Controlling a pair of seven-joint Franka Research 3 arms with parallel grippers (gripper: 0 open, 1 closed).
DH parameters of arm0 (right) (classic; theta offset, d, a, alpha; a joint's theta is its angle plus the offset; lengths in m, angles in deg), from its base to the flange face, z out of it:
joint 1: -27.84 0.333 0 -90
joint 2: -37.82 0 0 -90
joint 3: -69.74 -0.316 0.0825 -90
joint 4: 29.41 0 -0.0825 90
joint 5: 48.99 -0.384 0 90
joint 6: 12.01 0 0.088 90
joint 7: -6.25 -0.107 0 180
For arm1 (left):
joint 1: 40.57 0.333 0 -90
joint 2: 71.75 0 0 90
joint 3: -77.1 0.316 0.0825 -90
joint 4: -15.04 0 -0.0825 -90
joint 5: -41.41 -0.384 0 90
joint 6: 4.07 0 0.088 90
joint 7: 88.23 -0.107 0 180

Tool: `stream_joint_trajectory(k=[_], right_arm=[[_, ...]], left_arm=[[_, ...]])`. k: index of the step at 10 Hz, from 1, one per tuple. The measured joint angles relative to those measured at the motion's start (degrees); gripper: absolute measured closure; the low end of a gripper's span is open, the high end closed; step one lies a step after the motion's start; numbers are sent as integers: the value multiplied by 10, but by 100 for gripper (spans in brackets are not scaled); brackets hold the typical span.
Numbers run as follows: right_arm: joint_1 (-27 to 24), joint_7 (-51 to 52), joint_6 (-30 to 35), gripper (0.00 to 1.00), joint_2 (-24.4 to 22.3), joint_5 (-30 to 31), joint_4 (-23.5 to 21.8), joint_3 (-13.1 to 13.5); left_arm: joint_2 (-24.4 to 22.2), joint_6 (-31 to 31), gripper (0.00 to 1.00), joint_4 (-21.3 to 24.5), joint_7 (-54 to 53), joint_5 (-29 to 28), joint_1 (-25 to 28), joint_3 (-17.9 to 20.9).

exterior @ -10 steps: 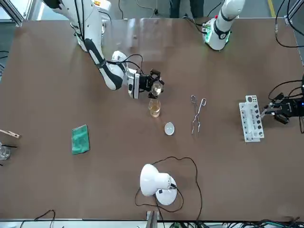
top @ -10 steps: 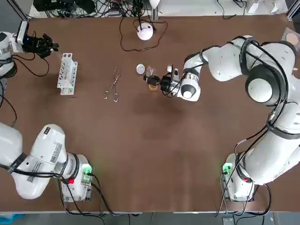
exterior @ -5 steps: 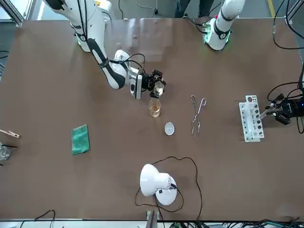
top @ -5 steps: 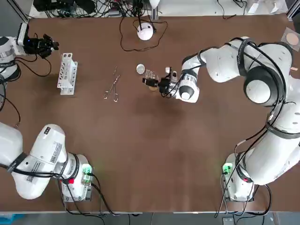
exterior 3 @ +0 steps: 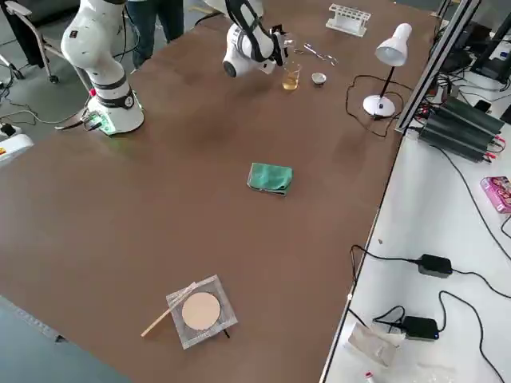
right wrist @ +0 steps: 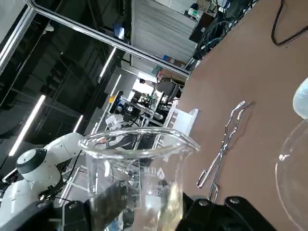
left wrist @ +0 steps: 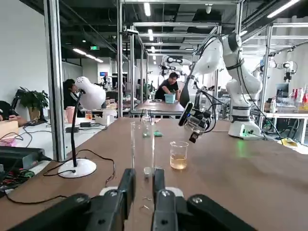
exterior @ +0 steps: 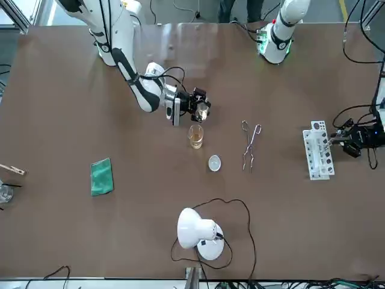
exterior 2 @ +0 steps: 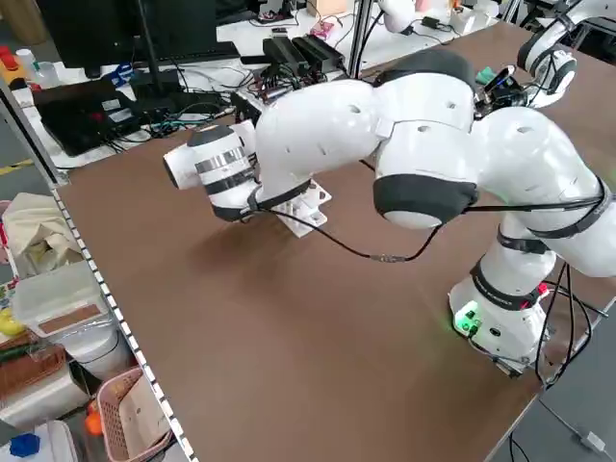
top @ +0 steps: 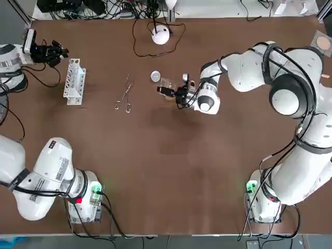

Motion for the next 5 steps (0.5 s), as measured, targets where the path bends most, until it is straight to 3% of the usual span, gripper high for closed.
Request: stream_joint_trajectory(k=[5], right_arm=[[0,-45,-2,61,0,-1,7,1]], left_arm=[[0,-1,79,4,-6,2,14,16]])
